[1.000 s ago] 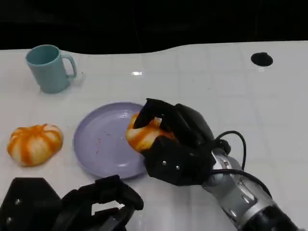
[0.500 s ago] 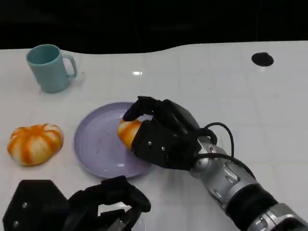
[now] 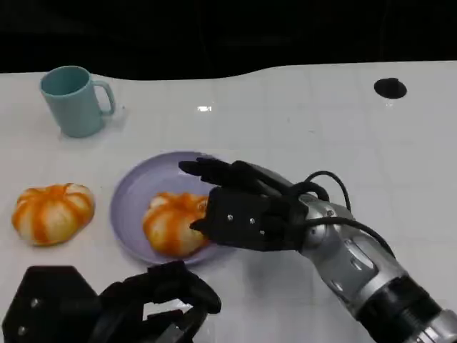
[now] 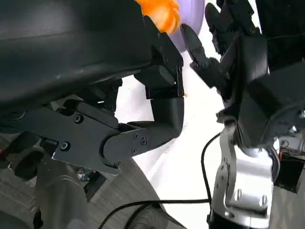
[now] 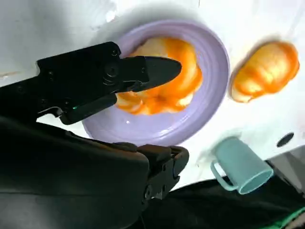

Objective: Grasp the bread from the table and place it into the plate.

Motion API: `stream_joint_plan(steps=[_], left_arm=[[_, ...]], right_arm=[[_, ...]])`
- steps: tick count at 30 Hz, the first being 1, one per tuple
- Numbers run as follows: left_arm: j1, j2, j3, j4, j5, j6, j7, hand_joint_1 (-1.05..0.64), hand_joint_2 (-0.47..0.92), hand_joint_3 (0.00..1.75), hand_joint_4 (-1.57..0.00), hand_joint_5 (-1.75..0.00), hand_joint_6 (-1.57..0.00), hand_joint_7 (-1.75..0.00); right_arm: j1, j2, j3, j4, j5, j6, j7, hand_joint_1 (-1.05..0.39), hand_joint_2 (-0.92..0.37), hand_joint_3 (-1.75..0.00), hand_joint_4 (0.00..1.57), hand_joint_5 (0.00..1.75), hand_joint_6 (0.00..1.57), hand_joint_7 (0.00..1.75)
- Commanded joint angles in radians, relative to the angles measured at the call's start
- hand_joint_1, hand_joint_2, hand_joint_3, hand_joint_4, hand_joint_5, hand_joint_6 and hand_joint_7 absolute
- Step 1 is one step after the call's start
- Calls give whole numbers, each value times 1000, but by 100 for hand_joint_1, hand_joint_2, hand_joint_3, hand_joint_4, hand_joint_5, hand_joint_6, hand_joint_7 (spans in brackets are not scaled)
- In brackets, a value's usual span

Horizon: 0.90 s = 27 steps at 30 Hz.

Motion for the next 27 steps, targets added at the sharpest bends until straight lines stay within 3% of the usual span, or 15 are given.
stream_joint_plan(steps=[1, 16, 26, 27], left_arm=[[-4, 6, 0, 10, 8, -21, -3, -34, 86, 68, -71, -175, -60, -149], [-7, 19, 9, 29, 7, -36, -11, -35, 84, 71, -69, -175, -60, -149], [-8, 19, 12, 42, 7, -47, -14, -36, 87, 65, -69, -175, -62, -145], [-8, 19, 12, 42, 7, -48, -14, -35, 88, 65, -68, -175, -62, -145]], right_arm=[[61, -54, -13, -161, 23, 34, 57, -72, -92, -37, 4, 4, 11, 1], [353, -235, -97, -604, 132, 29, 140, -63, -92, -30, 18, 14, 21, 5], [556, -336, -203, -735, 168, -116, 83, -54, -92, -19, 41, 33, 42, 14], [568, -345, -215, -738, 169, -135, 75, -52, -92, -17, 40, 45, 47, 15]])
